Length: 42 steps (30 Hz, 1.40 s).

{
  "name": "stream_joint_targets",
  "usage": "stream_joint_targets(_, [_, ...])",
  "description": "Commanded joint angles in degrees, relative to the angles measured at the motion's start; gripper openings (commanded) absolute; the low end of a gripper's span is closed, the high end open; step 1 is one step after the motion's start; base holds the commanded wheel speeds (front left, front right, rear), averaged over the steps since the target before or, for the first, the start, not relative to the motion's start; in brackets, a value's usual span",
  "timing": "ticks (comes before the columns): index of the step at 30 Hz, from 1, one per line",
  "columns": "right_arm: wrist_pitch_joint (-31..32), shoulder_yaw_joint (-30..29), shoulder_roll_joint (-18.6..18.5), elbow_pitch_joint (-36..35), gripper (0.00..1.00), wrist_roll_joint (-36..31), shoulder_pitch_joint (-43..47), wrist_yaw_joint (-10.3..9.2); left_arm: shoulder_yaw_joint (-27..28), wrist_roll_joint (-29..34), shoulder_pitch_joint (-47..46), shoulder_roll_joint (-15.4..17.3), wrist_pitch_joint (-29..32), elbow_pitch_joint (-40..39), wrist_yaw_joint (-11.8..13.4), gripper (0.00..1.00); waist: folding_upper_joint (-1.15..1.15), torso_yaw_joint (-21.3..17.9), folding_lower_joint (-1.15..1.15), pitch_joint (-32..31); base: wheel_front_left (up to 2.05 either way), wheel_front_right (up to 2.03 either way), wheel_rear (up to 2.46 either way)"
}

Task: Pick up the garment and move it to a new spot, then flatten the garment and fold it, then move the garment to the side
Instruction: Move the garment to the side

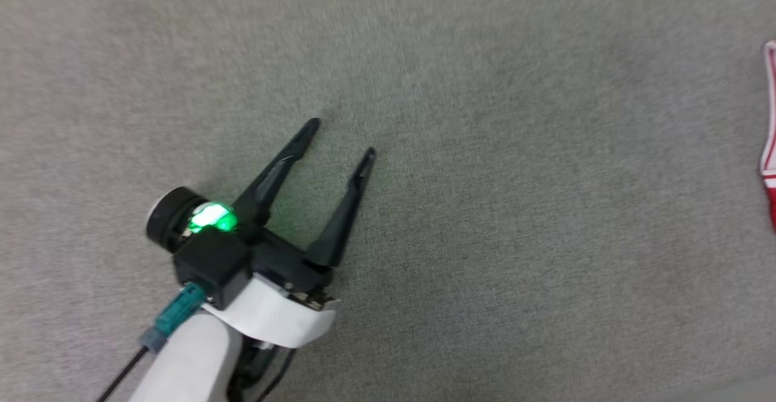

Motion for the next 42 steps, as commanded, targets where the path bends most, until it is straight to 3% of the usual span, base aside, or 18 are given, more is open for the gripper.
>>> stream_joint_targets(1, [-0.4,-0.3,2.0,-1.7,1.00,0.1,-0.7,-0.08,2.9,1.1,2.1,-0.7,-0.1,1.1,0.1,1.00,0.00,1.0,-0.01,-5.8,0.00,0.00,0.00])
stream_joint_targets(4, [-1.3,-0.5,4.9,-4.6,1.00,1.0,-0.1,-0.08,7.3,1.1,4.8,-3.3,-0.1,2.0,0.2,1.00,0.00,1.7,-0.01,-10.2,0.00,0.00,0.00])
stream_joint_targets(14, [-9.0,-6.3,17.6,-17.6,1.00,3.3,8.1,-0.07,17.1,3.6,13.5,-6.0,-0.1,4.6,0.1,1.00,0.00,5.8,-0.01,-22.2,0.00,0.00,0.00])
stream_joint_targets(15, [-9.0,-6.3,17.6,-17.6,1.00,3.3,8.1,-0.07,17.1,3.6,13.5,-6.0,-0.1,4.6,0.1,1.00,0.00,5.8,-0.01,-22.2,0.00,0.00,0.00])
stream_joint_targets(21, [-12.8,-11.5,28.3,-27.0,1.00,6.8,18.4,-0.08,22.0,3.0,17.1,-8.6,-0.1,4.7,0.1,1.00,0.00,8.6,-0.01,-26.1,0.00,0.00,0.00])
stream_joint_targets(26, [-16.4,-13.2,35.5,-31.9,1.00,6.8,27.2,-0.06,22.0,2.7,19.0,-9.2,-0.1,5.8,0.1,1.00,0.00,10.5,-0.01,-28.1,0.00,0.00,0.00])
stream_joint_targets(34, [-23.5,-11.5,39.6,-30.7,1.00,6.1,36.4,-0.05,22.2,3.0,21.5,-10.4,-0.1,9.2,0.0,1.00,0.00,11.6,-0.01,-29.7,0.00,0.00,0.00])
stream_joint_targets(42, [-25.6,-8.2,40.7,-29.3,1.00,5.1,39.9,-0.05,23.1,3.9,22.6,-11.0,-0.1,10.2,0.0,1.00,0.00,11.5,-0.01,-30.4,0.00,0.00,0.00])
